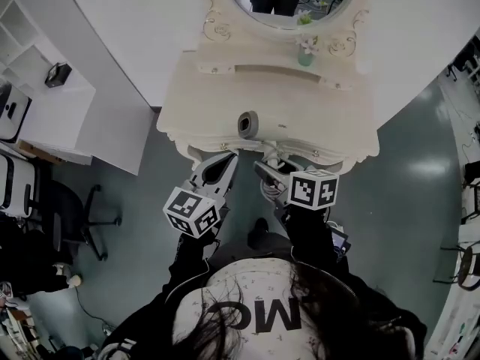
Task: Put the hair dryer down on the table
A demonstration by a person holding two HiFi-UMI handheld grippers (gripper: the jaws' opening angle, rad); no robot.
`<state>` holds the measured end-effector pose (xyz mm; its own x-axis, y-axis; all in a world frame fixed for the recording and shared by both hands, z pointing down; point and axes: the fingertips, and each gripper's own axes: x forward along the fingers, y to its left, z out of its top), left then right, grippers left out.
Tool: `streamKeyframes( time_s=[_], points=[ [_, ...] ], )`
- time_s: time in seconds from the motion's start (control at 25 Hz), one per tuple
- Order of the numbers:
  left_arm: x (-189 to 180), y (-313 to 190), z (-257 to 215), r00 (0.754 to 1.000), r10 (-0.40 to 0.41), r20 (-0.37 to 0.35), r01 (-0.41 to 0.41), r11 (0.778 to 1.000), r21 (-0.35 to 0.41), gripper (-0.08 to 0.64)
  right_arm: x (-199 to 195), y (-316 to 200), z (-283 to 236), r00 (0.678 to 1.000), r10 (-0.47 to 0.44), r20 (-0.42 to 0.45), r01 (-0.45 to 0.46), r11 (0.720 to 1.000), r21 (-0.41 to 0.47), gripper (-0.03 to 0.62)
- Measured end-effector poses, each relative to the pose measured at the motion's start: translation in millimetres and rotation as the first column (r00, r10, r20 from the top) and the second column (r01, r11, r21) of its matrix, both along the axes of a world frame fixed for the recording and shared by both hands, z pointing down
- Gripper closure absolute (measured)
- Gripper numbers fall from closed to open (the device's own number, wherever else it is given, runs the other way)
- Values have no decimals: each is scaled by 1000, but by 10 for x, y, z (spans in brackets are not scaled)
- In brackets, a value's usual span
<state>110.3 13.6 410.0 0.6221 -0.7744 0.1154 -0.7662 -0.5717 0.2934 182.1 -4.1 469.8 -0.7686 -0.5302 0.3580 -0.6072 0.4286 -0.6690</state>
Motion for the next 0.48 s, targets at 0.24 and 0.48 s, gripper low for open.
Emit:
streamKeyframes(
  time_s=[0.24, 0.48],
  points=[
    [91, -346, 42, 997, -74, 18, 74, 997, 0, 565, 71, -377, 92, 997, -75, 5, 75, 997, -2, 327],
    [77, -453, 87, 990, -124, 68, 125, 992, -23, 565, 56, -620, 208, 993, -110, 31, 111, 994, -25, 328]
  ],
)
